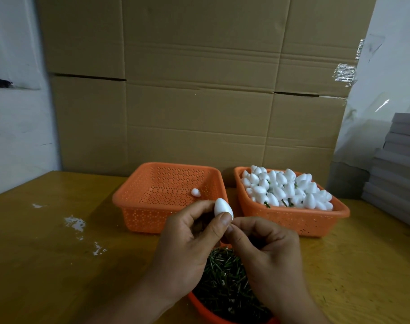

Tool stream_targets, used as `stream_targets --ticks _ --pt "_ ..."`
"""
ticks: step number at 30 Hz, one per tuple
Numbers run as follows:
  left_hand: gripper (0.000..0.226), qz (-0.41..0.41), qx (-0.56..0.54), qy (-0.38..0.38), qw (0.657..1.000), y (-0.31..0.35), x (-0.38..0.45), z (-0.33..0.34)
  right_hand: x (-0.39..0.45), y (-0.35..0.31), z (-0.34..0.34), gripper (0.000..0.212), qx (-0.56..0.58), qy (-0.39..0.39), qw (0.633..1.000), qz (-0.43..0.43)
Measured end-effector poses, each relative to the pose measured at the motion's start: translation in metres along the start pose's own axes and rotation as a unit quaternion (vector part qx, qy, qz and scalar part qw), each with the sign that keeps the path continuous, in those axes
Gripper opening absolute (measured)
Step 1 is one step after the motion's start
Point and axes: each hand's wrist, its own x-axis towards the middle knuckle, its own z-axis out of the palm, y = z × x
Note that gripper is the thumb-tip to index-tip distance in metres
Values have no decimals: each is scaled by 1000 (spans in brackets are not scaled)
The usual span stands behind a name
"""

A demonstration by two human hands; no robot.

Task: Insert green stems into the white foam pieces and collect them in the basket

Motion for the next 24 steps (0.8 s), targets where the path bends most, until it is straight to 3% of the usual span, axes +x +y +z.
stream_targets --ticks 7,13,19,24 --pt "17 4 -9 -16 1000 1 0 1 0 -4 2 7 13 -7 1000 7" --pt "32 -6 -11 -37 999 -2 -1 1 1 -5 0 8 9 11 1000 27" --pt "41 -44 55 -23 997 -9 -3 -2 4 3 -7 14 -12 27 998 46" --pt "27 -40 134 -26 990 -12 -6 -2 12 7 -19 12 -12 67 996 66"
